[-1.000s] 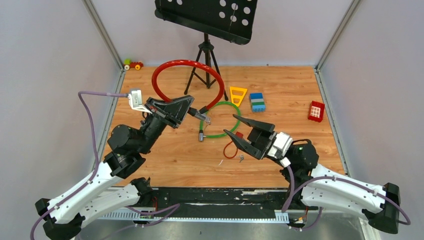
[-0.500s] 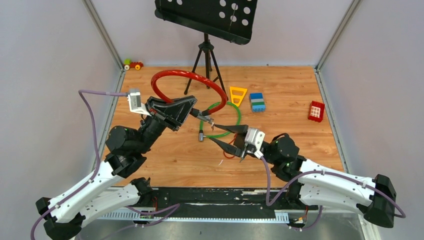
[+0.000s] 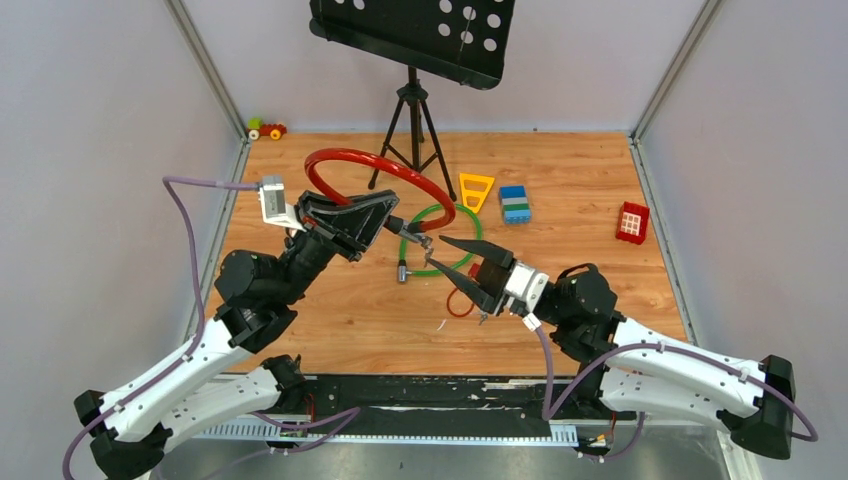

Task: Lock with the key
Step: Lock the lock.

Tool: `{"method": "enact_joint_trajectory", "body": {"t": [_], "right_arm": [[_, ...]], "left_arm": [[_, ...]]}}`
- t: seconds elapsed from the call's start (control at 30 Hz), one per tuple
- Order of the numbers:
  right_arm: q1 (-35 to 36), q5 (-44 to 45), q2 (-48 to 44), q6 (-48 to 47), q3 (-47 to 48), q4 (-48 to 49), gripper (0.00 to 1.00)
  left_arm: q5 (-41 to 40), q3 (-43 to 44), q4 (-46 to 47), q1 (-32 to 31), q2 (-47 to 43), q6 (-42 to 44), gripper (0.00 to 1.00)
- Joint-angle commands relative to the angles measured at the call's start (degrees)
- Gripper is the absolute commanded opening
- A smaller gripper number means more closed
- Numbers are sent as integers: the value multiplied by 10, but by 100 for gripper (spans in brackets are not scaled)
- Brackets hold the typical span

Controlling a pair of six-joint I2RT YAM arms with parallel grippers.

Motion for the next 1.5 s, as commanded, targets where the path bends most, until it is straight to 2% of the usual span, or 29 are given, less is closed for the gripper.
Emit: {"method": "enact_joint_trajectory", "body": {"t": [0.0, 0.4, 0.8, 0.9, 1.13, 1.37, 1.47], "right_arm": [[4, -2, 19, -58, 35, 1, 38], [17, -3, 53, -89, 44, 6, 33], [19, 11, 65, -103, 44, 19, 21], [18, 12, 60, -97, 42, 19, 22], [19, 9, 3, -26, 30, 15, 34], [8, 26, -34, 86, 40, -31, 32], [-46, -33, -25, 192, 62, -63, 32]], "left_arm": [[3, 15, 62, -1, -3, -15, 0], [5, 14, 59, -1, -7, -16, 0], [8, 11, 67, -1, -10, -22, 0], [8, 10, 67, -1, -12, -21, 0], [6, 9, 61, -1, -17, -16, 0], [15, 9, 64, -1, -17, -15, 0], [37, 11, 72, -1, -12, -17, 0]]}}
